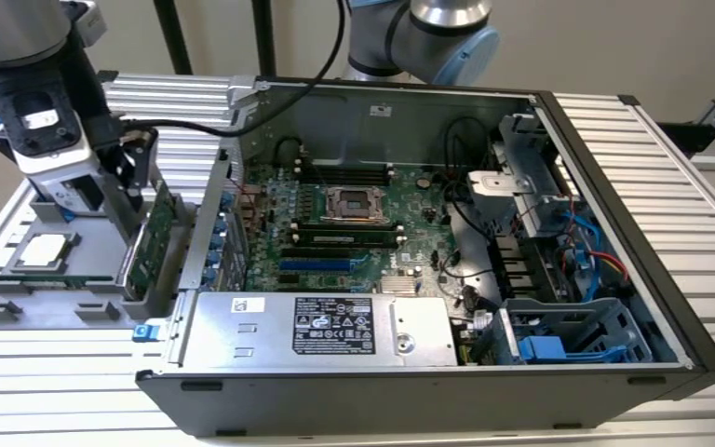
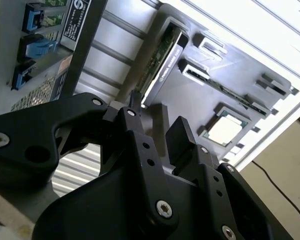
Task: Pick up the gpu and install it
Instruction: 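Pick up the gpu and move the gpu toward the slot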
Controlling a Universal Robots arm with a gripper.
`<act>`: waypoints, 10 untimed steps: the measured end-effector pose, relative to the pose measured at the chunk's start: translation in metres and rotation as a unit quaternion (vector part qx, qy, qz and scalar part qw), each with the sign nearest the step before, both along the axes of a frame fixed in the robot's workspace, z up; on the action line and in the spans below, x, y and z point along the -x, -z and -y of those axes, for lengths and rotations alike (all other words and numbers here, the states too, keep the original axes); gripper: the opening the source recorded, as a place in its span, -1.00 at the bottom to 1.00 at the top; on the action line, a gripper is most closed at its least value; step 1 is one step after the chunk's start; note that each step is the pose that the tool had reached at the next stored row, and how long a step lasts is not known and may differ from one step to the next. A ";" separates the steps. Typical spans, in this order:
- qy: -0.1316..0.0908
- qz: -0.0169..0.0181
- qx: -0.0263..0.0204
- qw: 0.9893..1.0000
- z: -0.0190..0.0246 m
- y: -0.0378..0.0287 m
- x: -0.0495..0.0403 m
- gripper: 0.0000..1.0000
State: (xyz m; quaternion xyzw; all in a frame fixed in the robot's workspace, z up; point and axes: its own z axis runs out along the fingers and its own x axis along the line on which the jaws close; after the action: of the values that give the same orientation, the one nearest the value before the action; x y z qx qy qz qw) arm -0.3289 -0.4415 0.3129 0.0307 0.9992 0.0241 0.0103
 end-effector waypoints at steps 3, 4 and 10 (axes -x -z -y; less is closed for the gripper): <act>0.000 0.000 0.000 1.000 0.0001 0.0019 0.0000 1.00; 0.000 0.000 0.000 1.000 0.0002 0.0024 0.0000 1.00; 0.000 0.000 0.000 1.000 0.0003 0.0060 -0.0001 1.00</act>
State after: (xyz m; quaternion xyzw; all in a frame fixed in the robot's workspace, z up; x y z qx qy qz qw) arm -0.3289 -0.4418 0.3069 0.0307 0.9992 0.0241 0.0103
